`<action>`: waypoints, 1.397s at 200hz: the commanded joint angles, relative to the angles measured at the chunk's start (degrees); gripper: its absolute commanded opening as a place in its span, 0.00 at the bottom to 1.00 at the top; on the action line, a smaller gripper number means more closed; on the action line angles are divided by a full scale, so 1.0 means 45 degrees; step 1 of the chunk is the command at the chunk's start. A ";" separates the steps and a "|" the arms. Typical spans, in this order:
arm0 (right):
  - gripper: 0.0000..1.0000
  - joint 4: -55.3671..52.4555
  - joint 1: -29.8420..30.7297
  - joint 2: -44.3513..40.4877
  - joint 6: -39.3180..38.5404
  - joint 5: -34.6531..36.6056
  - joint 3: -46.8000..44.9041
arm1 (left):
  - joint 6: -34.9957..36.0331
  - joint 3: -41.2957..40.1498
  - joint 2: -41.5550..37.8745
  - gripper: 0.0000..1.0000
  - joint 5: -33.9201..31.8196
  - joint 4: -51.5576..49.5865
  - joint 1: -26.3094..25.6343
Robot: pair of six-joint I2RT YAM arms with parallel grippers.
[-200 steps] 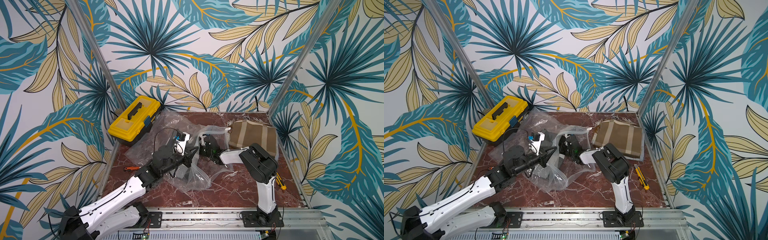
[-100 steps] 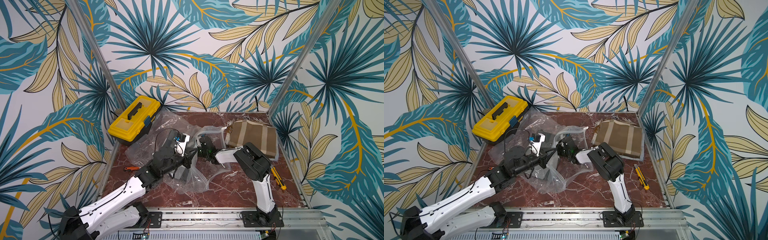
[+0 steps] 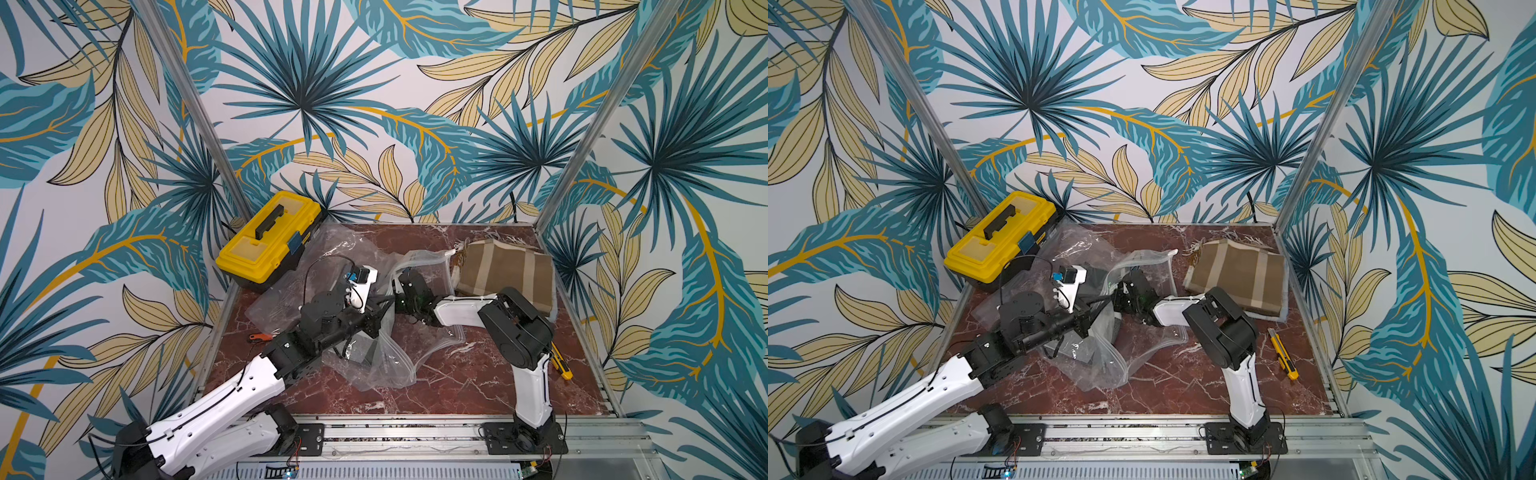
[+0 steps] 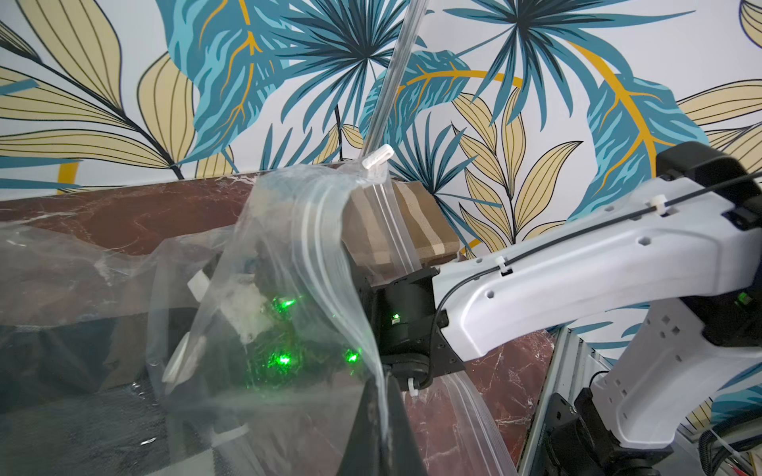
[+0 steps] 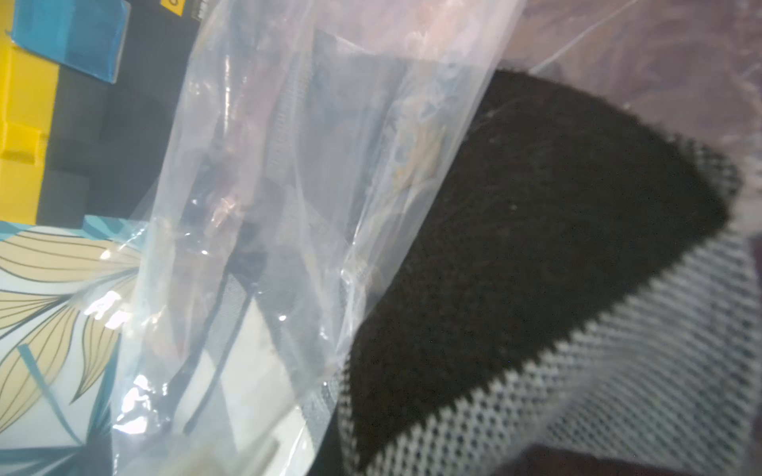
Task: Take the blanket out of the vacuum bag
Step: Take out the blanket from the vacuum bag.
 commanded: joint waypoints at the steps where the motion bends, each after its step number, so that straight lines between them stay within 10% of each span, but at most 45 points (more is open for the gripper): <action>1: 0.11 -0.0501 0.0109 -0.0271 -0.0325 0.0150 -0.0177 | 0.0473 0.1359 -0.0587 0.00 0.0142 -0.0505 -0.0176; 182: 0.02 -0.5621 0.0090 -0.4649 -0.2453 0.1827 0.0615 | 0.1234 0.0461 -0.0123 0.00 -0.1378 -0.0662 -0.0181; 246: 0.21 -0.5776 0.0090 -0.5007 -0.2354 0.1253 0.0919 | 0.1219 0.0361 0.0565 0.00 -0.1241 -0.0148 -0.0181; 279: 0.01 -0.6541 0.0070 -0.4918 -0.2722 0.1854 0.1002 | 0.1334 0.0447 0.0437 0.00 -0.1352 -0.0367 -0.0185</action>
